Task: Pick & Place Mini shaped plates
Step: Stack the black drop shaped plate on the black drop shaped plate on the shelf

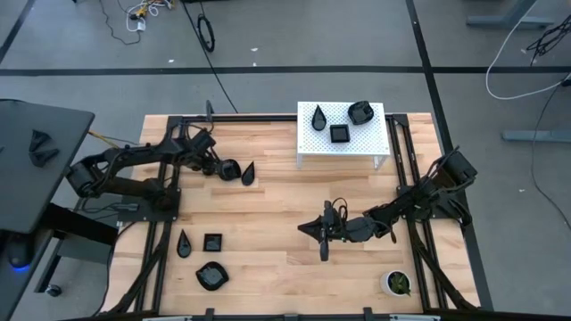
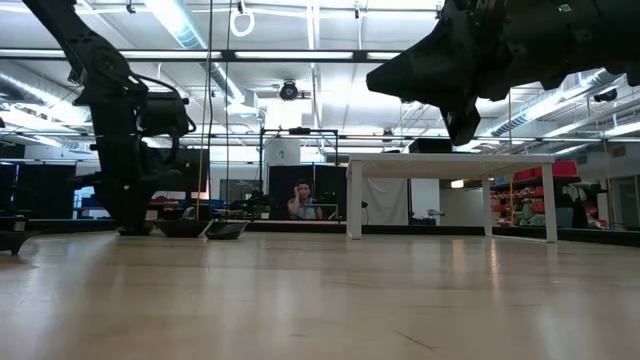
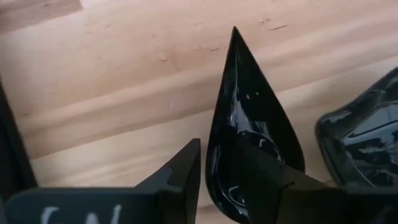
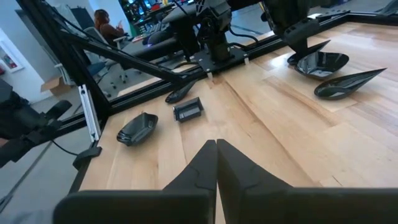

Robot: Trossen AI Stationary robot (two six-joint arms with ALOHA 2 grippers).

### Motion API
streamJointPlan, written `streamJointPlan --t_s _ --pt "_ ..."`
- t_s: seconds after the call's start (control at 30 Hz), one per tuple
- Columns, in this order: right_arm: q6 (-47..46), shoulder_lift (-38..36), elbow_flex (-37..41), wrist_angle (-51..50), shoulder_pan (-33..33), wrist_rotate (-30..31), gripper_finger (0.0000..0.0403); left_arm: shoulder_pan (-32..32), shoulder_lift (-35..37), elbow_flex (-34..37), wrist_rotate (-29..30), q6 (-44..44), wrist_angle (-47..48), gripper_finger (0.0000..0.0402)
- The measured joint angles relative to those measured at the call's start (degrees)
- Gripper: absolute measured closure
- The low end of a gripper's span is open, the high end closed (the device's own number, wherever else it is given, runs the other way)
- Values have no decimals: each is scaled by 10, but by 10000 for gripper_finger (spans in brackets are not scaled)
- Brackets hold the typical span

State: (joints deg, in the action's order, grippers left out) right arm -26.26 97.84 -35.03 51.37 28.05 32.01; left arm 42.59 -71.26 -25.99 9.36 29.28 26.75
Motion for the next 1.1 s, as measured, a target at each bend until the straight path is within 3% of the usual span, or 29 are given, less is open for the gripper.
streamJointPlan --t_s 0.33,0.5,0.67,0.9,1.1 --pt "0 0 0 0 0 1 389 0 5 1 8 -18 -5 392" --pt "0 0 0 0 0 1 389 0 35 1 8 -29 5 390" --pt "0 0 0 0 0 8 389 -9 84 -36 6 -25 78 396" --pt "2 0 0 0 -1 30 389 -104 121 -143 -5 30 110 396" --pt "17 -23 0 -20 26 34 391 -202 52 -253 -7 45 5 397"
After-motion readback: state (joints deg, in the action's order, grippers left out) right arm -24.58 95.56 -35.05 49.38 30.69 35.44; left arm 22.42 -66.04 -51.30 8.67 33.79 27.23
